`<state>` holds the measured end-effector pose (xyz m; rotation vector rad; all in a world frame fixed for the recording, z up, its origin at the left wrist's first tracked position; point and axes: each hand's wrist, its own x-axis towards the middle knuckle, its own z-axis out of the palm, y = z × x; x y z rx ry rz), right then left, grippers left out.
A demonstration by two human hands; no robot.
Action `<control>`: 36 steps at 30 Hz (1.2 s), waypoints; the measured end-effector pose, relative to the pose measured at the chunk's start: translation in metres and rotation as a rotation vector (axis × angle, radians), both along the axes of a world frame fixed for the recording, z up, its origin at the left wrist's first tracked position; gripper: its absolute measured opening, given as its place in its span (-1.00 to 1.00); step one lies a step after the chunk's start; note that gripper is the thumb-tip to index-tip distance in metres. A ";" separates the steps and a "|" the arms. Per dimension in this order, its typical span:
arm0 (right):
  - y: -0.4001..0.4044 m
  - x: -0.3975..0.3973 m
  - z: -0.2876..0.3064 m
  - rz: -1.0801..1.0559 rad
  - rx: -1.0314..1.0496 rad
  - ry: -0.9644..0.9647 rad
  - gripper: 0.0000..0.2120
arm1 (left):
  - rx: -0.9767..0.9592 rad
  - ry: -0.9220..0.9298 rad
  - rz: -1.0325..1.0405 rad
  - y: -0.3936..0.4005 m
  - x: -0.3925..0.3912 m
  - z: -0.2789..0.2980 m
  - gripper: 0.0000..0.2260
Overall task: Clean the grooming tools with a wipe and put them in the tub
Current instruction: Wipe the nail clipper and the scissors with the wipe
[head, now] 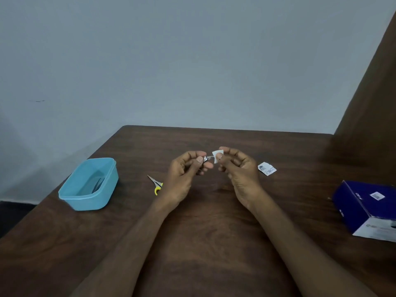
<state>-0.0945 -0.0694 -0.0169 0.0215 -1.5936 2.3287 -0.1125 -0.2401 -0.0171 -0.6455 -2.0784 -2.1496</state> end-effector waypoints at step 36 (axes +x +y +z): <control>0.024 -0.007 0.001 -0.120 0.009 -0.023 -0.79 | -0.212 0.252 -0.071 0.026 -0.023 -0.008 -0.88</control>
